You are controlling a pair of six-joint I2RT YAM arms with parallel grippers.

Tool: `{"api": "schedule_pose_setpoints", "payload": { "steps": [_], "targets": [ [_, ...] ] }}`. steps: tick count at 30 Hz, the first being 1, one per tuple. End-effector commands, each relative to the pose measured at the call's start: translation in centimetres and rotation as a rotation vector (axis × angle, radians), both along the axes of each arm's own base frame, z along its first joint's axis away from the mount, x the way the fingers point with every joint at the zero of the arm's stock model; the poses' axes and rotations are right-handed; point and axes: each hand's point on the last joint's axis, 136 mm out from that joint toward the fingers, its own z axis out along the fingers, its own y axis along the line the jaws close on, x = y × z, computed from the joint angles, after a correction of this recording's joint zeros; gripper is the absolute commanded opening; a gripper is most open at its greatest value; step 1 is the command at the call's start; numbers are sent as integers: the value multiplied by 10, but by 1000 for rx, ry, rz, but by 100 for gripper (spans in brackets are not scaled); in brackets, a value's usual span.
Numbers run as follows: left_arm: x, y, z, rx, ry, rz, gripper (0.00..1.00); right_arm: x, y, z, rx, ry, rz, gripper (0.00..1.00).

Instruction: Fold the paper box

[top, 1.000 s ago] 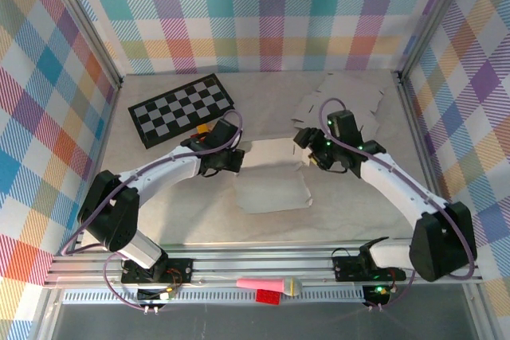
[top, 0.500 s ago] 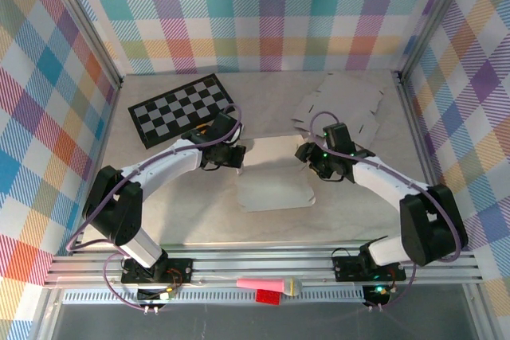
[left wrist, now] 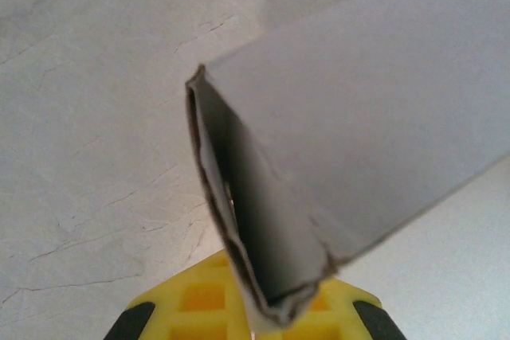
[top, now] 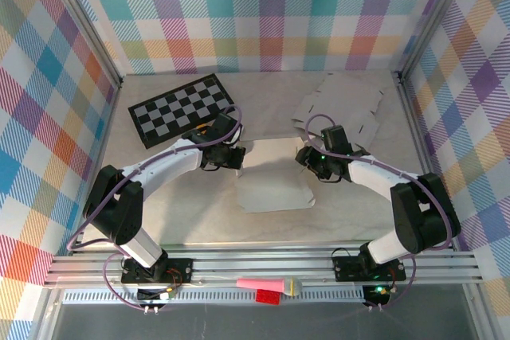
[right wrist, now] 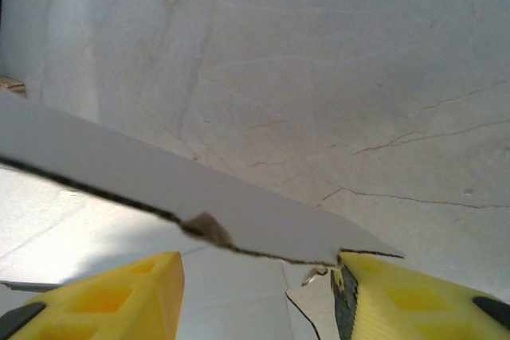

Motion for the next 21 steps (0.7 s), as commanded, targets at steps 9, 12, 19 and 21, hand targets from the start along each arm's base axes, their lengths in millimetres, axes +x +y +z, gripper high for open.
{"api": "schedule_pose_setpoints", "payload": {
  "steps": [9,12,19,21],
  "targets": [
    [3,-2,5,-14,14,0,0,6,9,-3,30,-11,36,45],
    [3,-2,5,-15,16,0,0,5,6,-5,20,-8,32,45],
    [2,-1,4,-14,18,2,0,-2,-2,-9,-23,-1,30,44],
    [2,-1,4,-13,17,3,0,-6,-7,-10,-49,-5,27,45]
  ]
}}
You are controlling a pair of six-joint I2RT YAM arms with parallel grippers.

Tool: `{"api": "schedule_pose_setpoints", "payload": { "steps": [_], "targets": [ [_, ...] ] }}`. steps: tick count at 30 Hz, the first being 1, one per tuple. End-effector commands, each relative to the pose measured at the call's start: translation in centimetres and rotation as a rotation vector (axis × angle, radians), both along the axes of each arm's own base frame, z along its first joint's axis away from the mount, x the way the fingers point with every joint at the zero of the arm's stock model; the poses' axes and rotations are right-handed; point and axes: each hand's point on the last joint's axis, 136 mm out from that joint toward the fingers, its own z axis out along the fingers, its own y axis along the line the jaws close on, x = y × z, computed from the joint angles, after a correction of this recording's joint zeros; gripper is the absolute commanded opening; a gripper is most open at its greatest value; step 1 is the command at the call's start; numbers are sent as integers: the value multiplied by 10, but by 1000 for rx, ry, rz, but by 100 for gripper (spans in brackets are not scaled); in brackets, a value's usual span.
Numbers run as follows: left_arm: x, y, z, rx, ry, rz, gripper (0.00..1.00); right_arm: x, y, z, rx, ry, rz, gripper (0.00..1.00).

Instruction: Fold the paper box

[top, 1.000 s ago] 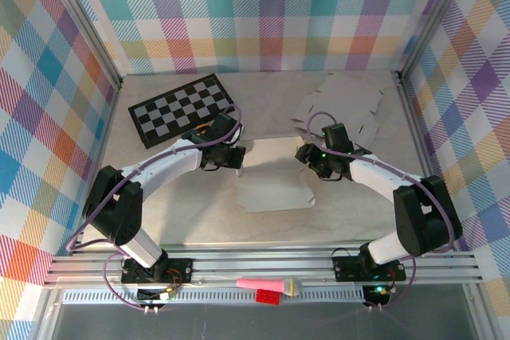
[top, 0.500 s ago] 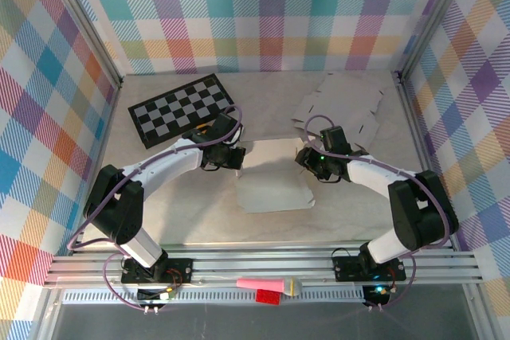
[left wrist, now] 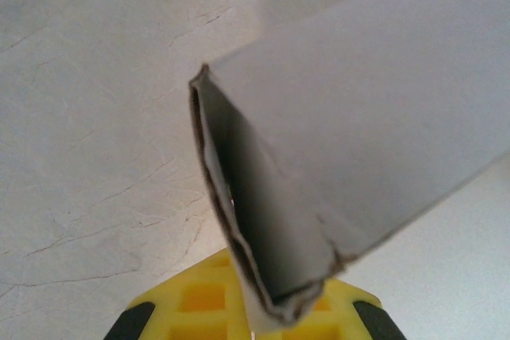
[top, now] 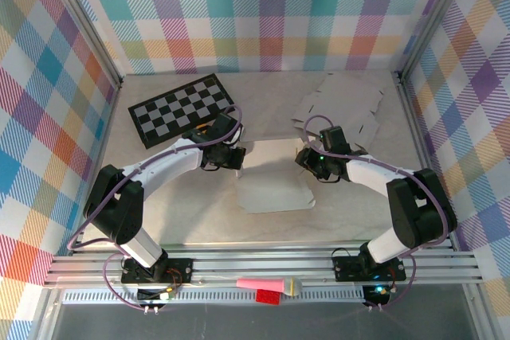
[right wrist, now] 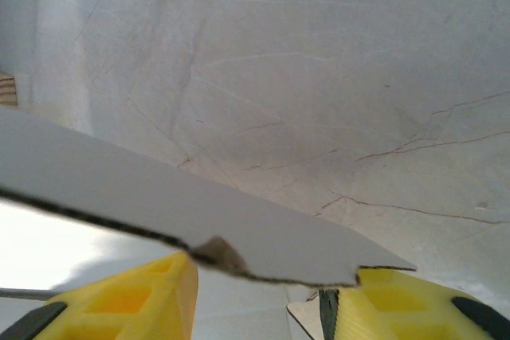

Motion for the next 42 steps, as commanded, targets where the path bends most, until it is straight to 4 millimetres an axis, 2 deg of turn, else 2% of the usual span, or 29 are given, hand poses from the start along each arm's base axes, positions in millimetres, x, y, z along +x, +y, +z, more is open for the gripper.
{"api": "schedule_pose_setpoints", "payload": {
  "steps": [1,8,12,17,23,29,33,35,39,42],
  "targets": [
    [4,0,4,-12,5,7,0,-9,-11,-3,-52,-10,12,46],
    [3,-1,3,-14,13,3,0,-6,-4,-8,-22,-15,27,50],
    [2,-1,3,-15,15,3,0,-1,1,-4,5,-20,22,42],
    [2,-1,2,-16,16,4,0,4,17,7,61,-39,40,35],
    [4,-2,1,-17,13,11,0,2,28,15,103,-39,57,35],
    [4,-1,0,-12,11,14,0,0,45,36,186,-67,135,39],
    [6,3,2,-17,12,18,0,-3,50,60,224,-92,210,46],
    [8,7,5,-38,16,29,0,-3,45,81,217,-139,236,50],
    [15,12,26,-153,27,38,0,1,26,140,238,-279,282,56],
    [18,12,43,-252,50,12,0,11,3,181,270,-377,266,57]
  ]
}}
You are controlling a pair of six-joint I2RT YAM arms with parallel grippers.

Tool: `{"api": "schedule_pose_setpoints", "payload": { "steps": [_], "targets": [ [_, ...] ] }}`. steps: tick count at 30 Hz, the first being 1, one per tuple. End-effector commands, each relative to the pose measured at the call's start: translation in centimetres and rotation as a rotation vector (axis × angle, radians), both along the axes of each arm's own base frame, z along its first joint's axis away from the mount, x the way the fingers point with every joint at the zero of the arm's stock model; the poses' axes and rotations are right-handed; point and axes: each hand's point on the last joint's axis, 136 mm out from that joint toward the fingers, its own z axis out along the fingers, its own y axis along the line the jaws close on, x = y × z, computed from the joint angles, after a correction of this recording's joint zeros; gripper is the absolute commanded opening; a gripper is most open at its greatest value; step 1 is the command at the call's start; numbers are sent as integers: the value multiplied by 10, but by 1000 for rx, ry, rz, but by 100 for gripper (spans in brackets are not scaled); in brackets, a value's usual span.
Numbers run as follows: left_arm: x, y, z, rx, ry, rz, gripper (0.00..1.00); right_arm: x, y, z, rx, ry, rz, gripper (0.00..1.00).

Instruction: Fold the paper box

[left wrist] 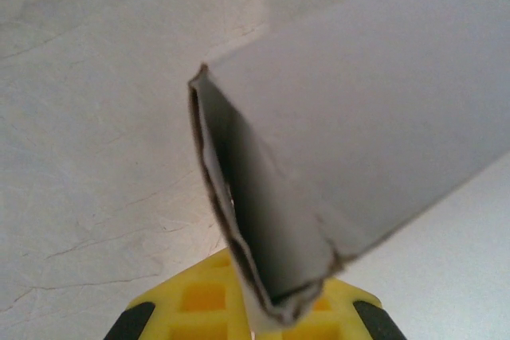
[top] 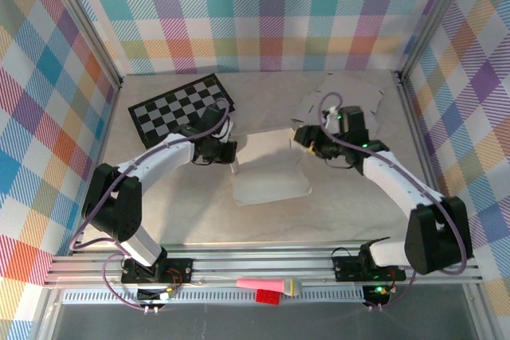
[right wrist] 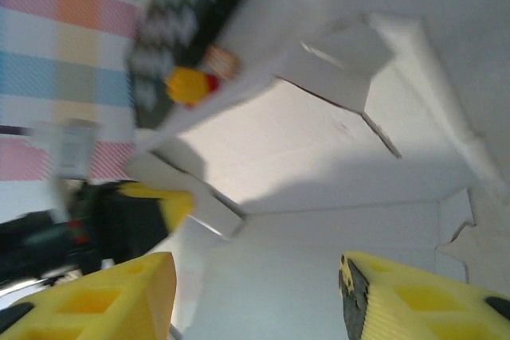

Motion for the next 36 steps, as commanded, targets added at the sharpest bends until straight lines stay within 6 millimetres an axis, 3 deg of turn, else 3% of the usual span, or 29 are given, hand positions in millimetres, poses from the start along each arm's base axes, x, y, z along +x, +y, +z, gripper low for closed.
{"api": "schedule_pose_setpoints", "payload": {
  "steps": [1,5,9,13,16,23,36],
  "targets": [
    [2,-11,44,-174,-17,-58,0,4,-21,46,39,-108,33,57],
    [4,-11,56,-294,14,-86,0,30,-46,62,96,-141,-14,49],
    [8,-14,60,-410,67,-95,0,48,-41,57,184,-142,84,43],
    [14,-14,58,-446,93,-94,0,54,-30,62,269,-170,207,41],
    [18,-14,57,-456,100,-88,0,56,-27,53,283,-163,248,41],
    [23,-14,53,-446,116,-84,0,51,-20,65,330,-221,308,42],
    [22,-14,52,-444,122,-92,0,41,-2,55,297,-207,366,41]
  ]
}}
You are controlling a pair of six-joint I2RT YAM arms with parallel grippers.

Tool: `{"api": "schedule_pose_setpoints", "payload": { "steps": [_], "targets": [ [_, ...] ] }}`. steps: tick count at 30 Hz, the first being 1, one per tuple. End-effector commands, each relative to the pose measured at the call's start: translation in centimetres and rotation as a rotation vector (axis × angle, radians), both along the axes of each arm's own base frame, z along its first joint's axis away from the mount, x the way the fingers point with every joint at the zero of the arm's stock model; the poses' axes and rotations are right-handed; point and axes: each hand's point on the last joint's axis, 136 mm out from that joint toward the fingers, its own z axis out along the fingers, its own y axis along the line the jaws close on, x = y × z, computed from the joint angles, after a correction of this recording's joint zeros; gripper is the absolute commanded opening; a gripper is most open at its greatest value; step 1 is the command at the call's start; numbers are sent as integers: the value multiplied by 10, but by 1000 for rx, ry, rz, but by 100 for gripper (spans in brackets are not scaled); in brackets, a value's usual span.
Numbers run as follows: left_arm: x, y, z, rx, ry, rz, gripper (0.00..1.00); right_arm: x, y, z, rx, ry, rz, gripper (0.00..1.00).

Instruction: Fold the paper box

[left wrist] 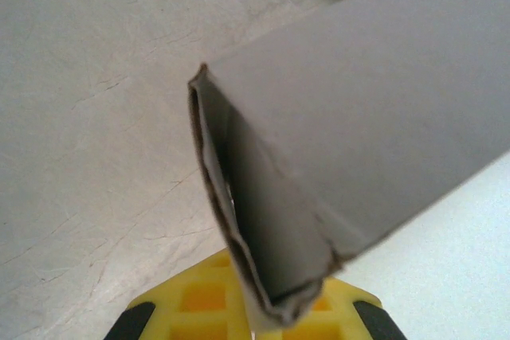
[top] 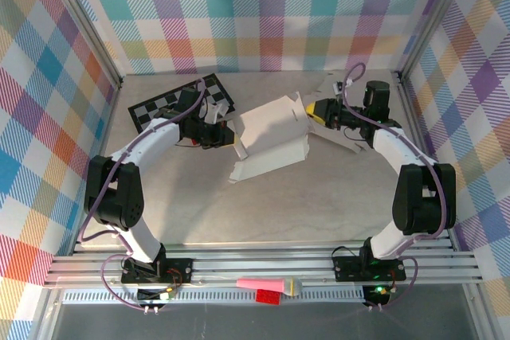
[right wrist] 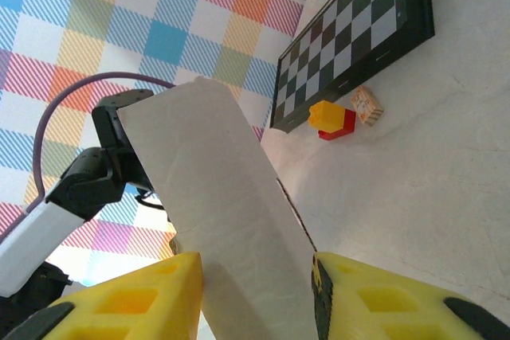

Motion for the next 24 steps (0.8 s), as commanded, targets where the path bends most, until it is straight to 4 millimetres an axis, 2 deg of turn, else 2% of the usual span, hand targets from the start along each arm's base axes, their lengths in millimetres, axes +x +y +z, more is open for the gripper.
{"api": "schedule_pose_setpoints", "payload": {
  "steps": [1,11,24],
  "targets": [
    [1,1,7,-20,0,-12,0,-7,11,11,-11,-68,59,41],
    [-1,1,12,-17,-16,-17,0,-11,30,3,-96,-85,89,42],
    [-3,5,17,4,-36,-9,0,-15,39,-11,-328,-161,42,37]
  ]
}}
